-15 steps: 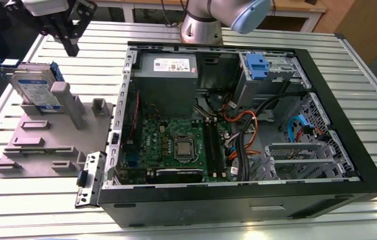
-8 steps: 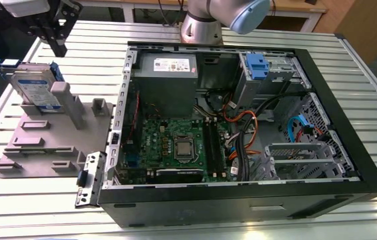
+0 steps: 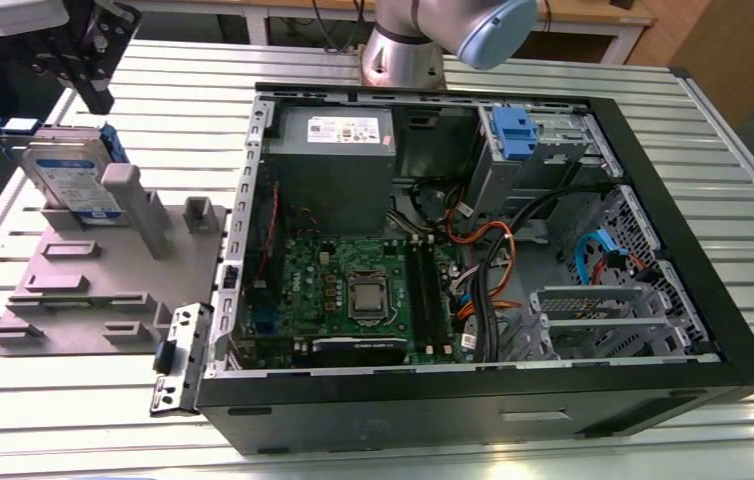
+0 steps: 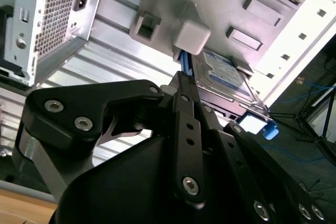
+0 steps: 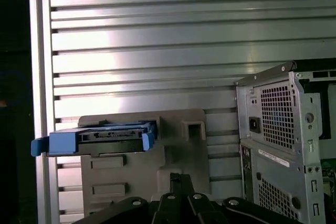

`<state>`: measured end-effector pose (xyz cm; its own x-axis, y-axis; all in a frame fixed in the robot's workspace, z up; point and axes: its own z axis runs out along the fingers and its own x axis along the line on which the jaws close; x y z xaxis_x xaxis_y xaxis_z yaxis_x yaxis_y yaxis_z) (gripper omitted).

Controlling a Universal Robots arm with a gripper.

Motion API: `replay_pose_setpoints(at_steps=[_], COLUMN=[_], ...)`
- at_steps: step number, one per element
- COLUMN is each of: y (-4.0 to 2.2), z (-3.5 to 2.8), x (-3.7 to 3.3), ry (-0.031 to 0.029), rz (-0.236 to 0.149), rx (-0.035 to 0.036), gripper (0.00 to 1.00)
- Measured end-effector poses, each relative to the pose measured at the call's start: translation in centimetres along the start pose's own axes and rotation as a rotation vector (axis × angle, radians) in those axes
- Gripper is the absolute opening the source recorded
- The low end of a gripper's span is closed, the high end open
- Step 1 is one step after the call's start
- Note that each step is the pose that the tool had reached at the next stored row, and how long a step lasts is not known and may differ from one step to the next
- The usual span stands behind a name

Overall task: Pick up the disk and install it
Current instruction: 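Reach for the disk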

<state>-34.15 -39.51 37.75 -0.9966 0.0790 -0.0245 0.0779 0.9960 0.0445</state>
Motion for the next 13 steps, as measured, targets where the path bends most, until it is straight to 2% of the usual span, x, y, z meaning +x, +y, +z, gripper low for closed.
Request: replay_pose_setpoints(at_steps=[13], y=[1.02], z=[0.70], x=[3.91], ry=[-0.0004], rz=[0.007], rx=[0.0007], gripper=[0.11])
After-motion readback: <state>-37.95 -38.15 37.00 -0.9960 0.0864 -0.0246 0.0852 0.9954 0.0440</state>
